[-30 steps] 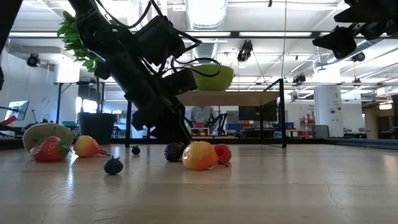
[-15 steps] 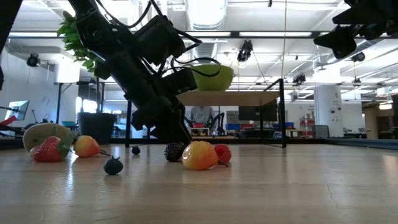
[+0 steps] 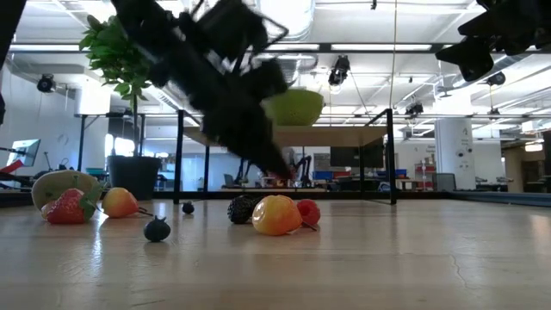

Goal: Pick & Place Fruit
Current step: Put the red raspberry into the green strainer bowl on the shelf

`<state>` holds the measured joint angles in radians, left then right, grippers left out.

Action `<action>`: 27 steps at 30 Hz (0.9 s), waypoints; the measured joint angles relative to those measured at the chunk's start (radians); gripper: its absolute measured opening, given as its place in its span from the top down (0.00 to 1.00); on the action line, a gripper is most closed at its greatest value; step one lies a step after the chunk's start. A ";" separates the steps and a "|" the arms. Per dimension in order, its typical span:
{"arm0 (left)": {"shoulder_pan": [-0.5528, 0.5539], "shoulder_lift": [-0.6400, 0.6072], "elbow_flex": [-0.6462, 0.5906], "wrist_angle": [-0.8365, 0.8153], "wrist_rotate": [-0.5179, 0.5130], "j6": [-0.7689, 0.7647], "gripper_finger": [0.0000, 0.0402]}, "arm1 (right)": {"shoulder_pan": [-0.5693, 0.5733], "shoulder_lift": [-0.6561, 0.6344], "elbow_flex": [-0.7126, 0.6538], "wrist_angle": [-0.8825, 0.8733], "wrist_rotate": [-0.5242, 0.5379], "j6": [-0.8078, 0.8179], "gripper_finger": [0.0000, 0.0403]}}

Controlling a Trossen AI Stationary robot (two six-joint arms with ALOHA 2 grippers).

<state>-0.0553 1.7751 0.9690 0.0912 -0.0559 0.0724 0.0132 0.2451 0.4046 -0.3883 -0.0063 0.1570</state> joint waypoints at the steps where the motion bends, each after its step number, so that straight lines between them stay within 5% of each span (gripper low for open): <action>1: 0.000 -0.009 0.024 -0.024 0.001 0.013 0.72 | 0.000 0.000 0.000 0.000 0.000 0.000 0.35; 18: 0.055 -0.046 0.636 -0.439 -0.176 0.272 0.72 | 0.000 0.000 0.000 0.000 0.000 0.000 0.45; 27: 0.196 -0.046 0.780 -0.578 -0.203 0.220 0.72 | 0.000 0.000 0.000 0.000 0.000 0.000 0.42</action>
<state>0.1403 1.7290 1.7486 -0.4866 -0.2588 0.2926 0.0129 0.2451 0.4046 -0.3880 -0.0063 0.1570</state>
